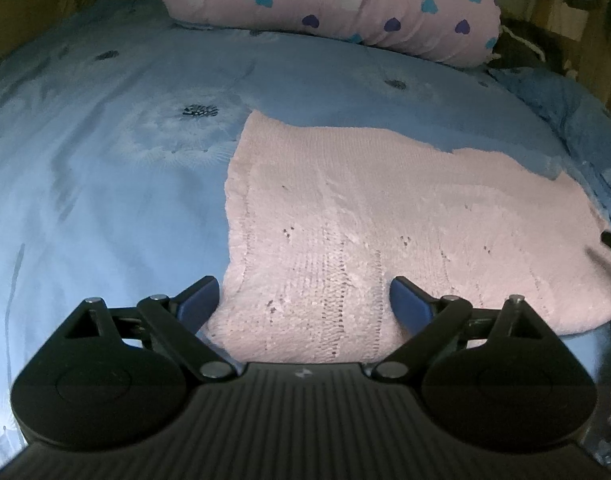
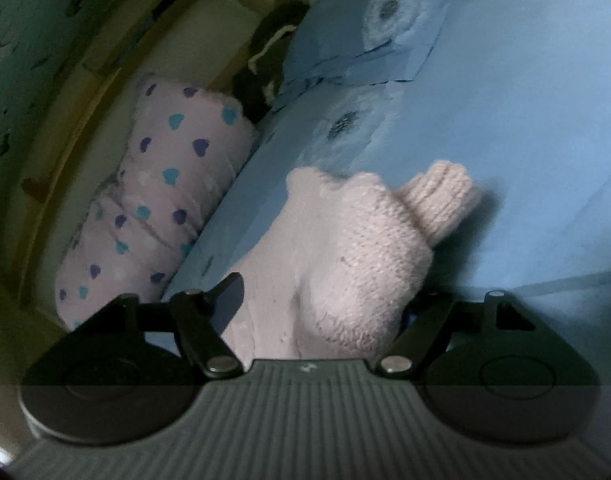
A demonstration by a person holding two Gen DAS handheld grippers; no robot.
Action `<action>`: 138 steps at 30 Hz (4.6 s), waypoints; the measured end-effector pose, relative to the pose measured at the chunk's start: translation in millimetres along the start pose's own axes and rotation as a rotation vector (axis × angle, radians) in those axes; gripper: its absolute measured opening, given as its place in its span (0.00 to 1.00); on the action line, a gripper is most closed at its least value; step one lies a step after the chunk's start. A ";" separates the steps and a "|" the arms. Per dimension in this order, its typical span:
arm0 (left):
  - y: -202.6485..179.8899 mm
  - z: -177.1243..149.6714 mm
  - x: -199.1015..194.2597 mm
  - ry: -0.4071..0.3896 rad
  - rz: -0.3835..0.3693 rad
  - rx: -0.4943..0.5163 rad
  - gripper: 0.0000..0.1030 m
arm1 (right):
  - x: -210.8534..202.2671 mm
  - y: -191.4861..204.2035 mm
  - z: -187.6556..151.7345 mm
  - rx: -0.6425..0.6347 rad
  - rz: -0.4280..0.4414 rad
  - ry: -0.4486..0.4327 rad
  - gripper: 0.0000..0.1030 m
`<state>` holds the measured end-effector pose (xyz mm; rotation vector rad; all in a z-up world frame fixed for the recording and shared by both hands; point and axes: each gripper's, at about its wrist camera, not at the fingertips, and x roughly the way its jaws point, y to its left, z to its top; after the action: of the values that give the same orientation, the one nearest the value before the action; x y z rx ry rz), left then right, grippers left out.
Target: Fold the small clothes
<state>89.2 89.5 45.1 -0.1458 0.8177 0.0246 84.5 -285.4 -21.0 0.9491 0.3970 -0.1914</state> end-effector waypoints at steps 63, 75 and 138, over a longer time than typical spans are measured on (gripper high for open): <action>95.9 16.6 -33.2 -0.074 0.237 -0.179 0.92 | 21.5 216.6 -98.6 -0.769 0.268 0.205 0.28; 119.0 18.1 -51.8 -0.121 0.167 -0.286 0.92 | -18.3 212.1 -219.0 -1.258 0.485 0.318 0.44; 42.8 34.7 -0.3 -0.207 0.030 -0.302 0.20 | 92.7 191.7 -96.3 -0.845 0.409 0.508 0.38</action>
<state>110.8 136.7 63.6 -0.4098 0.6057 0.1892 208.6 -95.4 34.9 0.2074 0.6651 0.5712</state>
